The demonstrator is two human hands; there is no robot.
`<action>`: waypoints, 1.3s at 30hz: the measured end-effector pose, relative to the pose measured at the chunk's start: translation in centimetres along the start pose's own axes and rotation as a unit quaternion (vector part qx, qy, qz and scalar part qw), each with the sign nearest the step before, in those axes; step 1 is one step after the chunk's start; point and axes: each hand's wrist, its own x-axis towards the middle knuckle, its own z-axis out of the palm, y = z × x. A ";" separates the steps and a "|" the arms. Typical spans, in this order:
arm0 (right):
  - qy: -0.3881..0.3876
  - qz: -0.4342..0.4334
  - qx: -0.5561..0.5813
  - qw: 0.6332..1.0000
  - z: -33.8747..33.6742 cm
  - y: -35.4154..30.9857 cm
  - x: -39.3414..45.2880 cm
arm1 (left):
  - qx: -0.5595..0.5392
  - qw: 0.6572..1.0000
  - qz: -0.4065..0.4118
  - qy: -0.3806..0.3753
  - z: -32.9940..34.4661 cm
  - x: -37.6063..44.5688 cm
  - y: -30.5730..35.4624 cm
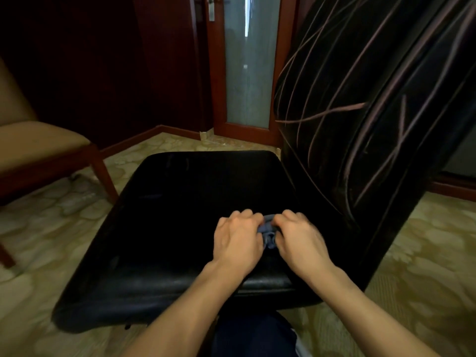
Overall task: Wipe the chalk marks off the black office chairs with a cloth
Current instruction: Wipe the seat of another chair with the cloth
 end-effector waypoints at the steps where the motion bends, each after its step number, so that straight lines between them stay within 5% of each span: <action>1: 0.005 -0.003 -0.004 1.000 0.1 -0.2 -0.4 | 0.011 1.000 0.003 0.005 -0.2 -0.6 0.1; 11: -0.021 -0.038 -0.025 0.999 0.8 -3.5 3.7 | 0.073 0.997 -0.025 -0.006 -2.4 1.3 -3.2; 31: -0.054 -0.061 -0.033 0.996 12.4 -12.6 31.3 | 0.168 0.978 -0.123 0.030 -2.1 20.7 -25.9; 39: -0.074 -0.052 -0.012 0.996 14.0 -17.1 33.6 | 0.111 0.980 -0.168 -0.003 -4.3 21.0 -32.0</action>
